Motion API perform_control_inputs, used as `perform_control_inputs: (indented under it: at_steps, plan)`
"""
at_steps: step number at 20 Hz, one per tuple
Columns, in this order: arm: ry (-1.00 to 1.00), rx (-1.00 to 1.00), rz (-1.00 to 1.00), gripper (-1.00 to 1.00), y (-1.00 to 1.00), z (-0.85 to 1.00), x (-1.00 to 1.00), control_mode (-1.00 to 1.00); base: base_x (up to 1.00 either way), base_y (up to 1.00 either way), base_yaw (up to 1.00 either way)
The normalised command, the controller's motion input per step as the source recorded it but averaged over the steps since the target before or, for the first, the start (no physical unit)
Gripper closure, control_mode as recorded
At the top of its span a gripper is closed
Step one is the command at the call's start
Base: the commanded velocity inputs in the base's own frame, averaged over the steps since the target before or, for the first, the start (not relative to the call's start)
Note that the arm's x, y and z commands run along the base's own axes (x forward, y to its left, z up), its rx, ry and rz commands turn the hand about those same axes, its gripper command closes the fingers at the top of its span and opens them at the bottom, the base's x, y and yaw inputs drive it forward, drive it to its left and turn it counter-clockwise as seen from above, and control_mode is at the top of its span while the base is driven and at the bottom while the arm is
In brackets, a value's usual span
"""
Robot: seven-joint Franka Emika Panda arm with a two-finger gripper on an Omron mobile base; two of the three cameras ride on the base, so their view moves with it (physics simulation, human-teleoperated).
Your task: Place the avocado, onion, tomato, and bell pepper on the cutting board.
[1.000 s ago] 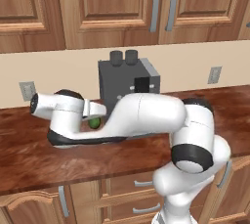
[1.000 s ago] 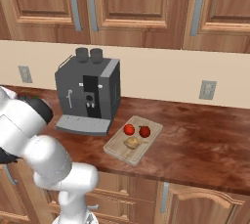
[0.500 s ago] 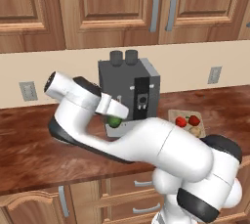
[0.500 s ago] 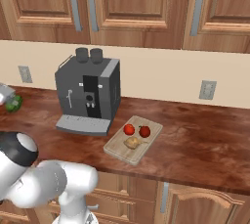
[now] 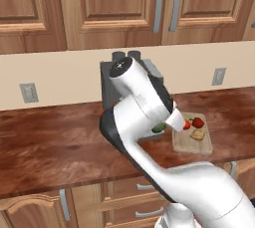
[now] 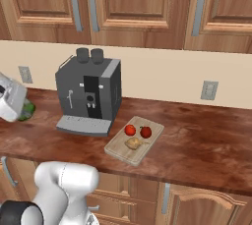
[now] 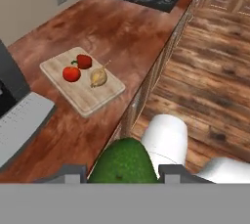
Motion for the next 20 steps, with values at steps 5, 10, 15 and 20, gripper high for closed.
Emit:
perform_control_inputs:
  at_steps: [5, 10, 15, 20]
  plan:
    - [-0.22, 0.31, 0.02, 1.0, -1.0, 0.14, -0.51, -1.0, 0.0, 0.0, 0.0]
    - [-0.18, 0.31, 0.02, 1.0, -1.0, 0.18, -0.33, -1.0, 0.0, 0.0, 0.0]
    - [-0.06, 0.23, 0.03, 1.0, -0.73, 0.15, 0.06, -1.0, 0.0, 0.0, 0.0]
    - [0.0, 0.15, 0.02, 1.0, -0.3, 0.14, 0.26, -1.0, 0.0, 0.0, 0.0]
